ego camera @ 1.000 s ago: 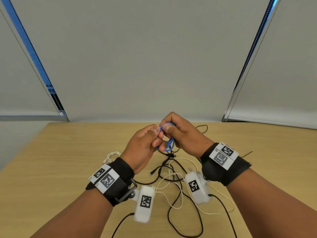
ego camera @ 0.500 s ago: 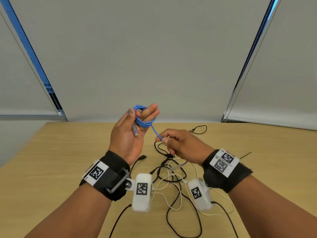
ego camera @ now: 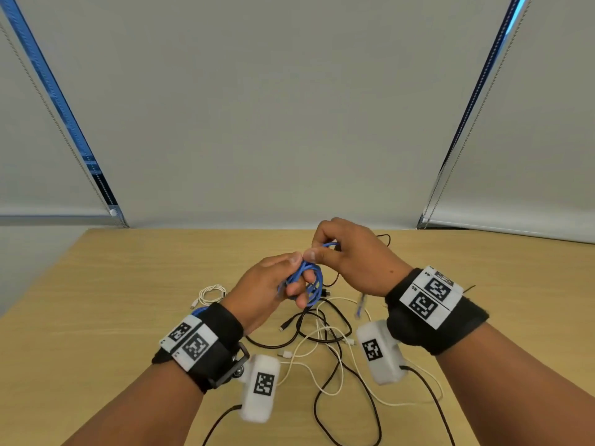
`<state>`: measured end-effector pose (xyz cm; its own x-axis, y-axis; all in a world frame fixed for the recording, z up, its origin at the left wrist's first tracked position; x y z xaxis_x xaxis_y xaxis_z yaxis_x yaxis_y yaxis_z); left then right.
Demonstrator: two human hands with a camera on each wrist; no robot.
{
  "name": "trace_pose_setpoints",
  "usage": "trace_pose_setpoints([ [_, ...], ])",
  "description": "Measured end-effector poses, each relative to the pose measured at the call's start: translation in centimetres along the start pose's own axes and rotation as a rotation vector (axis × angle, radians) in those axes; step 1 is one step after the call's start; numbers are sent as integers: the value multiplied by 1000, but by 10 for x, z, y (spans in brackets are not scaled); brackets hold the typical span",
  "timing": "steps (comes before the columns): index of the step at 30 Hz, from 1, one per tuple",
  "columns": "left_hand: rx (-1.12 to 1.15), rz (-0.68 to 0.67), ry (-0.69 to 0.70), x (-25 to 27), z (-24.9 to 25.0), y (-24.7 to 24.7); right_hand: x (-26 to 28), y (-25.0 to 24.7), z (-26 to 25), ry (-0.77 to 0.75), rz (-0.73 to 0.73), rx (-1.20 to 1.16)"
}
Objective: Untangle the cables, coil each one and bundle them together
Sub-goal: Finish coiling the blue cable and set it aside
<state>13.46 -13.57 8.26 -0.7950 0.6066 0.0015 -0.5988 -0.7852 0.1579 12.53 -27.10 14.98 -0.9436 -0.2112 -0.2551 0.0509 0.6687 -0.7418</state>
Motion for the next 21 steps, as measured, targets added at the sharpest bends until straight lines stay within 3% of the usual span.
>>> trace_pose_setpoints([
  [2,153,-54,-17,2,2,2,3,6,5,22,-16,-156],
  [8,69,77,115,0,3,-1,6,25,10,63,46,-276],
  [13,-140,44,113,4,-2,-2,8,30,11,88,44,-279],
  [17,-284,88,76,7,-1,-10,6,25,20,105,-85,-359],
  [21,-86,31,40,11,-5,-8,8,15,42,214,-72,-560],
])
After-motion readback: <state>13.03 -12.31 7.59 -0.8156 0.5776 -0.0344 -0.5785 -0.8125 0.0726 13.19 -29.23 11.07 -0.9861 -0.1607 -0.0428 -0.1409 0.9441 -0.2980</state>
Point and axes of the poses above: each hand's wrist, its own x-axis away from the middle knuckle, its own y-axis out of the palm, z = x × y, the point moved 7 cm from there along -x, towards the middle knuckle
